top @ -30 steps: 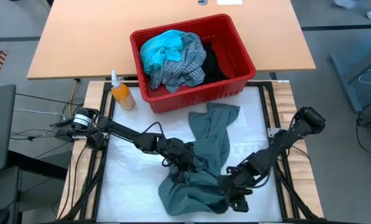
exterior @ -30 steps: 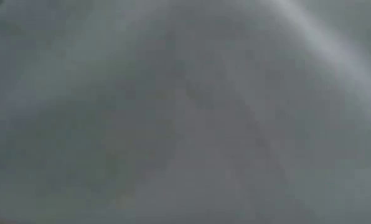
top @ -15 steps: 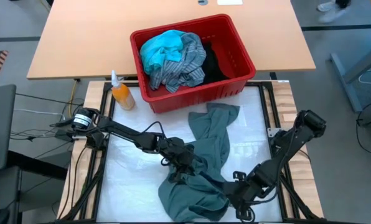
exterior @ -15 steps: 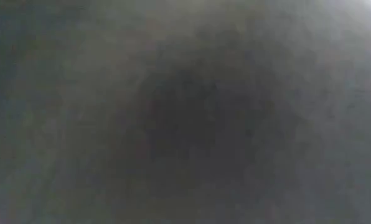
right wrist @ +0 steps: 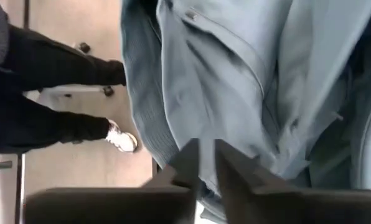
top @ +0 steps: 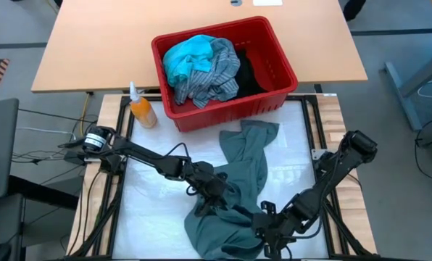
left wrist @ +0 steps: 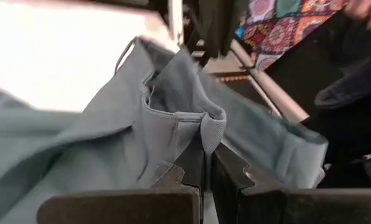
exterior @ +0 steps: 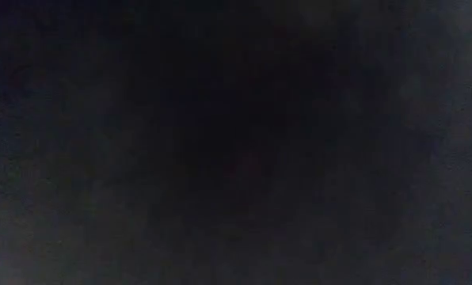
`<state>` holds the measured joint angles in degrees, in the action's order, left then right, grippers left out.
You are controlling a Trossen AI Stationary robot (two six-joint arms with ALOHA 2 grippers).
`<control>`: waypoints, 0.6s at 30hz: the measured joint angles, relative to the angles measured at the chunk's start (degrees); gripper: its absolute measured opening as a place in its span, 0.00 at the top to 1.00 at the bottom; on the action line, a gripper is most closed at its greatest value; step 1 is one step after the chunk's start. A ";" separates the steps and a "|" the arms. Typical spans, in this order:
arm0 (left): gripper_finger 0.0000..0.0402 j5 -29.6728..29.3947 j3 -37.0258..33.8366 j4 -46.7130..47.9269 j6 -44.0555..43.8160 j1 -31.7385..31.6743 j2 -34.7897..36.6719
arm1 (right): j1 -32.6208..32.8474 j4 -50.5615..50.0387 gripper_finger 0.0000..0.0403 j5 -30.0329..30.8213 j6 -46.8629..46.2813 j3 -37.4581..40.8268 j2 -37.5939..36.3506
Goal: Fold Laundry from Bin
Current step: Fold the dark blue pants
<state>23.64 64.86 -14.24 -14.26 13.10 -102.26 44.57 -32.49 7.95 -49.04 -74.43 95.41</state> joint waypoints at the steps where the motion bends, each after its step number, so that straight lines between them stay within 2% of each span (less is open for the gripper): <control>1: 1.00 -0.19 0.46 0.84 -0.16 0.54 0.43 | 0.19 0.46 0.93 0.55 0.68 0.00 -0.28; 3: 1.00 -1.19 1.91 2.55 -0.42 1.70 0.88 | 1.24 1.53 0.96 2.29 1.87 0.00 -0.93; 9: 1.00 -8.51 6.60 10.98 -1.59 8.85 1.62 | 7.16 2.89 0.89 12.82 4.53 -0.07 -1.71; 13: 1.00 -13.80 6.31 11.47 -7.29 14.29 0.86 | 9.77 2.87 0.92 17.35 5.33 -0.07 -1.61; 18: 1.00 -22.78 5.86 10.69 -15.73 18.98 0.83 | 9.37 2.36 0.96 20.16 6.23 -0.07 -1.61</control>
<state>0.86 70.72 -3.55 -29.99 32.08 -101.43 53.94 -30.13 28.11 -42.81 -74.50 93.80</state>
